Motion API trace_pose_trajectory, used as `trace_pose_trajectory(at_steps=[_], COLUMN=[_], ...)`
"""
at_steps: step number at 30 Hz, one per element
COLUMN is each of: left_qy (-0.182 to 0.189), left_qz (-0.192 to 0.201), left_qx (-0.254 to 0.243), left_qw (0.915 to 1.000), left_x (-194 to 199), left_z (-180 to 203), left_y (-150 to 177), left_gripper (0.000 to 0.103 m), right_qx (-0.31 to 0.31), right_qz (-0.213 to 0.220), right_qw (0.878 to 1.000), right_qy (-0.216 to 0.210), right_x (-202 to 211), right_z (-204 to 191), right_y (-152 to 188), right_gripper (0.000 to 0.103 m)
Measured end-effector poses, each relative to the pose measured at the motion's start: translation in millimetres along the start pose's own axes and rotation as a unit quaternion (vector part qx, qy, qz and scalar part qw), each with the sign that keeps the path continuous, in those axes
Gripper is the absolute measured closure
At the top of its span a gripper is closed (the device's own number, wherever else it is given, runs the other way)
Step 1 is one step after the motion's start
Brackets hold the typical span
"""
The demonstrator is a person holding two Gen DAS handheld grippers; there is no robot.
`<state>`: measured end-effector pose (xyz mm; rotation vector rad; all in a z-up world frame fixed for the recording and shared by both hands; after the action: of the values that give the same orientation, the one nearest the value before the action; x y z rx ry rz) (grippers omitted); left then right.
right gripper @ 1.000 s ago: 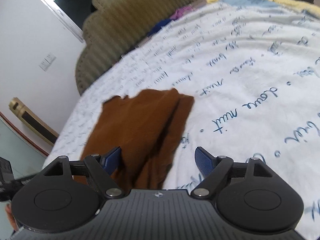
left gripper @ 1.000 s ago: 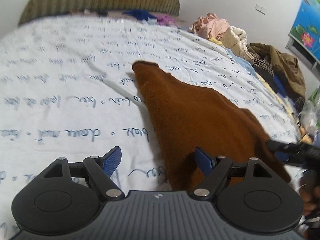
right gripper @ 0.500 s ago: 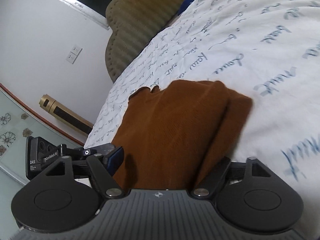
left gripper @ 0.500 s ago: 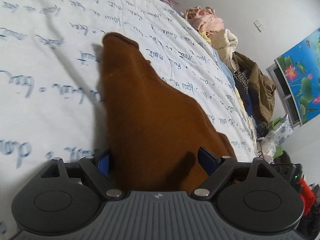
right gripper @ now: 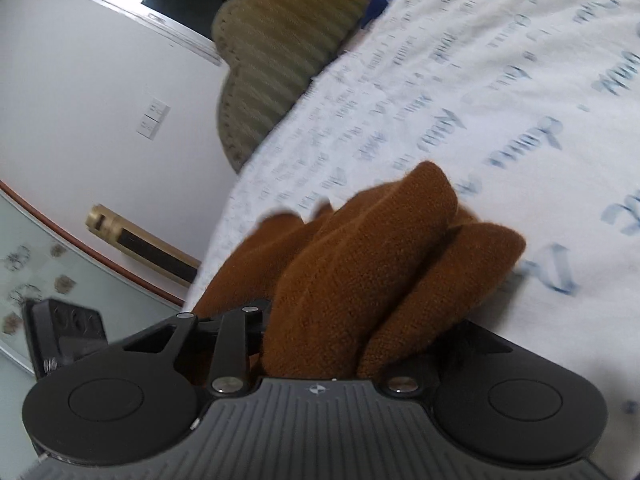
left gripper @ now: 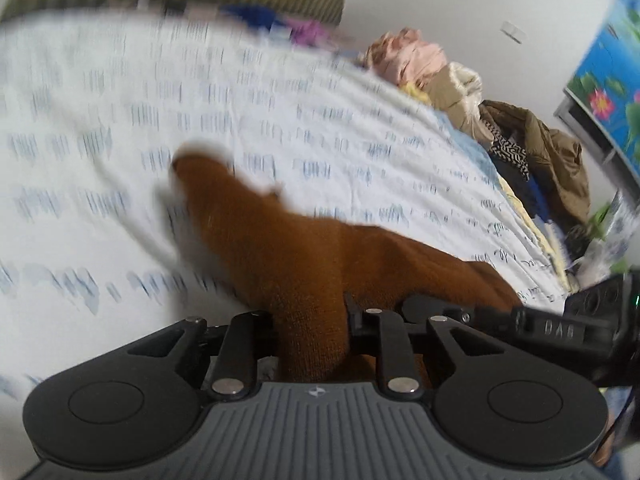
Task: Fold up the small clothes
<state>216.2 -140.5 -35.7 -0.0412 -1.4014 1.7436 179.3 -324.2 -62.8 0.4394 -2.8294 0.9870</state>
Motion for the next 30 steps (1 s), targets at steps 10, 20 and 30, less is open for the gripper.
trace_pose_trajectory(at_steps=[10,20,30], left_qy=[-0.064,0.051,0.013], left_qz=[-0.04,-0.057,-0.023], left_qx=[0.028,0.105,0.046], left_qw=[0.9968,0.9915,0.9986], left_x=[14.5,62.2,111.2], left_z=[-72.5,-52.8,-30.9], left_y=[-15.7,65.4,61.8], left_gripper=[0.069,0.029,0.09], right_qx=[0.008,-0.002,0.045], right_qz=[-0.029,-0.068,-0.069], right_qw=[0.998,0.998,0.997], right_qy=[0.061,0.004,-0.008], right_x=[-37.6,43.5,80.6], right_z=[-2.3,5.5,-36.1], right_y=[3.6,36.9,76.3], right_gripper=[0.048,0.03,0.082])
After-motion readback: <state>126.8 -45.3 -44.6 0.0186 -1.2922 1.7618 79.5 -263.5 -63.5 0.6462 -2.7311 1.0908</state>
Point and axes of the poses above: each gripper's, at about its wrist camera, not at the fingertips, and x roughly against the way its jaws point, z to its right, y to its underside, the point moved 9 cm from there along -x, roughly the way its jaws point, and after that the axes turned 15 degrees about z, right-handed, at the moved point
